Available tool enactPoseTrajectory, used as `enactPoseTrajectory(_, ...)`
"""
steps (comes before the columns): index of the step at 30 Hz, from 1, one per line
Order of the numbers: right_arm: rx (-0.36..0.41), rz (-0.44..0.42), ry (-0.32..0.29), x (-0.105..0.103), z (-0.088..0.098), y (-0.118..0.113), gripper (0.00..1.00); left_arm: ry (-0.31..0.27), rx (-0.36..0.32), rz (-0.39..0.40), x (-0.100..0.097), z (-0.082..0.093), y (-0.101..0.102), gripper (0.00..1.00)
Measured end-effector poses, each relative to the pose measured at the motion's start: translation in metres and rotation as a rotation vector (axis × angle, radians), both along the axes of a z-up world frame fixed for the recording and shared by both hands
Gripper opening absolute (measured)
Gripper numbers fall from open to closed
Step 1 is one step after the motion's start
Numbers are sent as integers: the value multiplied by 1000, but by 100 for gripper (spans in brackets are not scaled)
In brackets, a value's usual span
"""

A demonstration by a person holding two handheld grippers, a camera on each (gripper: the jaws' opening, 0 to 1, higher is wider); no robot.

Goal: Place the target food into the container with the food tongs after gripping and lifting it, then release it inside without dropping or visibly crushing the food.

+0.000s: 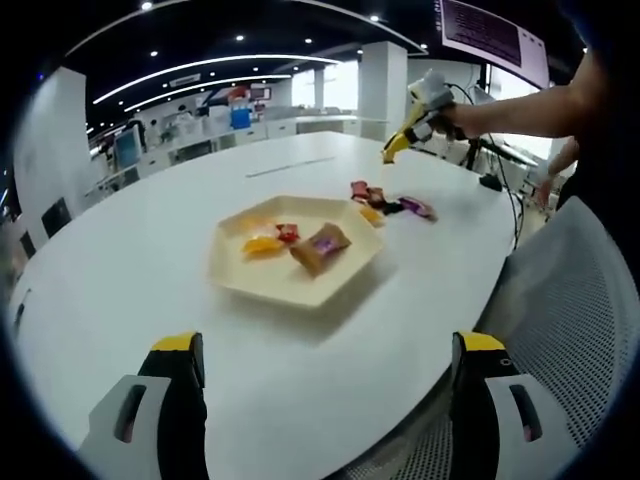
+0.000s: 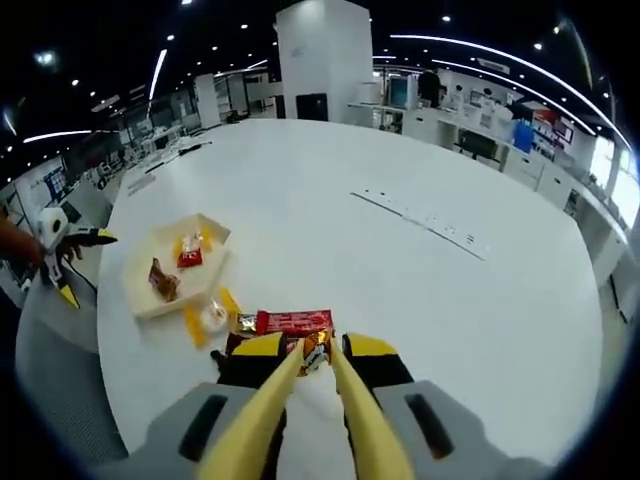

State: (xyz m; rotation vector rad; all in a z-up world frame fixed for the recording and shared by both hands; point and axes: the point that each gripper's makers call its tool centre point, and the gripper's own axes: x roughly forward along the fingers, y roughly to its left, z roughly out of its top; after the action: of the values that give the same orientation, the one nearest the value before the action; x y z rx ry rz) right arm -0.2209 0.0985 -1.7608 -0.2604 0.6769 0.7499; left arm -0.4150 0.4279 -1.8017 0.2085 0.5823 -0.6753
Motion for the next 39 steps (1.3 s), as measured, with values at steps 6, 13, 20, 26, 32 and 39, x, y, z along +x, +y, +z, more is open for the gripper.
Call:
enactPoseTrajectory(6, 5, -9, -7, 1, 5, -1, 21, -3, 2, -2, 0, 1, 0, 99)
enactPoseTrajectory(13, 6, -4, -28, 3, 16, 5, 21, -3, -4, -1, 0, 1, 0, 99)
enactPoseTrajectory(20, 12, 11, -45, 8, 29, 19, 21, -1, 4, -6, -1, 0, -1, 99)
enactPoseTrajectory(26, 16, 21, -55, 10, 38, 30, 21, -4, 5, -7, -1, 0, -1, 99)
enactPoseTrajectory(32, 22, 49, -64, 7, 45, 50, 21, -7, 7, -7, -1, 1, -1, 99)
enactPoseTrajectory(39, 30, 94, -85, 3, 58, 78, 22, -11, 9, -4, 0, 1, 0, 99)
